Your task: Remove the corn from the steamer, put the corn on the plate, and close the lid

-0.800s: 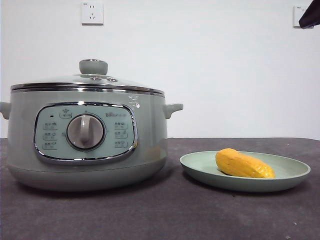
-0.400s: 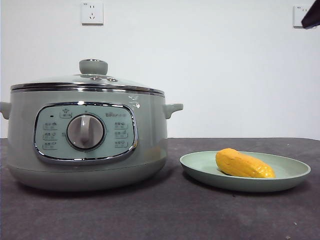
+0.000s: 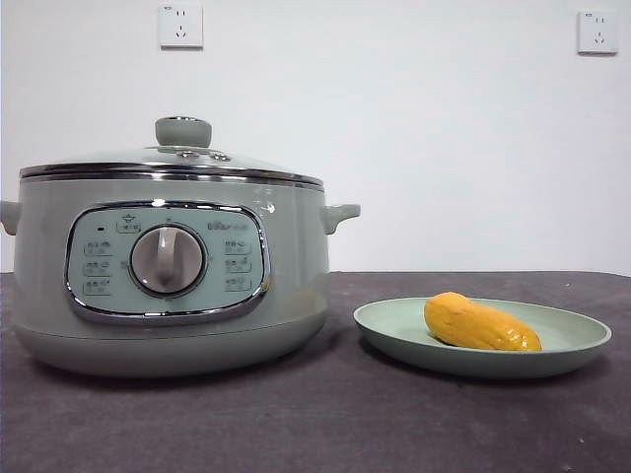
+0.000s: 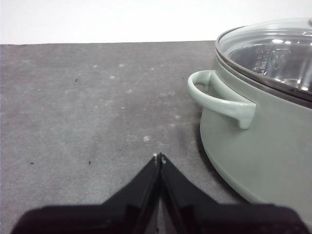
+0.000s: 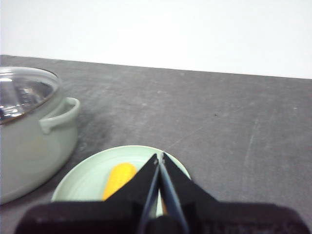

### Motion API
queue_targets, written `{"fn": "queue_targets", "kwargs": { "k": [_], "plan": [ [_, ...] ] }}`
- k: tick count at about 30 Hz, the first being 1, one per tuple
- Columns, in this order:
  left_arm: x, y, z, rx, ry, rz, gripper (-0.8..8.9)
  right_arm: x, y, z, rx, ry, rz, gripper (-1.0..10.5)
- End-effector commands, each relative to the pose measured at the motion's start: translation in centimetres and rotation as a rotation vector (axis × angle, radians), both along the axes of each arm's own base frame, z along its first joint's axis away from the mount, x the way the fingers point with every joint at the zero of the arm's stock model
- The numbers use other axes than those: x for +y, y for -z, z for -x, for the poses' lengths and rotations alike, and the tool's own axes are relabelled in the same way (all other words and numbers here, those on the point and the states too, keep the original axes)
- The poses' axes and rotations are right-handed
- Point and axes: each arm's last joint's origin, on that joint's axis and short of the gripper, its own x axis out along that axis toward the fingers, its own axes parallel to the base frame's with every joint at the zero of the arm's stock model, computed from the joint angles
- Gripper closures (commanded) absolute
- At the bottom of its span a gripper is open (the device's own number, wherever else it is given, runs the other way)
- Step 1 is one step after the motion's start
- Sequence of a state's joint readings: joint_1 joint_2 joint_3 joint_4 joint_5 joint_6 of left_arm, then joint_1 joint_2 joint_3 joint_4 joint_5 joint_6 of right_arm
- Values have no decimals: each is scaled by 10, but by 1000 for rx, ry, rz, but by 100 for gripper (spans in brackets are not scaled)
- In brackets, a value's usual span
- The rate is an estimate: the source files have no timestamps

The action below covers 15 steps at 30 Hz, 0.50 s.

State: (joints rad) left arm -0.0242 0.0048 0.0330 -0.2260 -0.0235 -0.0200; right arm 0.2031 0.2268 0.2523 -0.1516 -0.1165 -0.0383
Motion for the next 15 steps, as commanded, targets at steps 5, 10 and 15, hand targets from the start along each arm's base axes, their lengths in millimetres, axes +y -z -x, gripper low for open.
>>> {"fn": "queue_targets", "kwargs": {
  "k": [5,10,15],
  "plan": [
    [0,4,-1,10,-4,10,817,-8,38,3,11,76,-58,946],
    [0,4,-1,10,-5,10,817,-9,54,3,29,82,-58,946],
    [0,4,-1,10,-5,10,817,-9,66,3,47,84,-71,946]
  ]
}}
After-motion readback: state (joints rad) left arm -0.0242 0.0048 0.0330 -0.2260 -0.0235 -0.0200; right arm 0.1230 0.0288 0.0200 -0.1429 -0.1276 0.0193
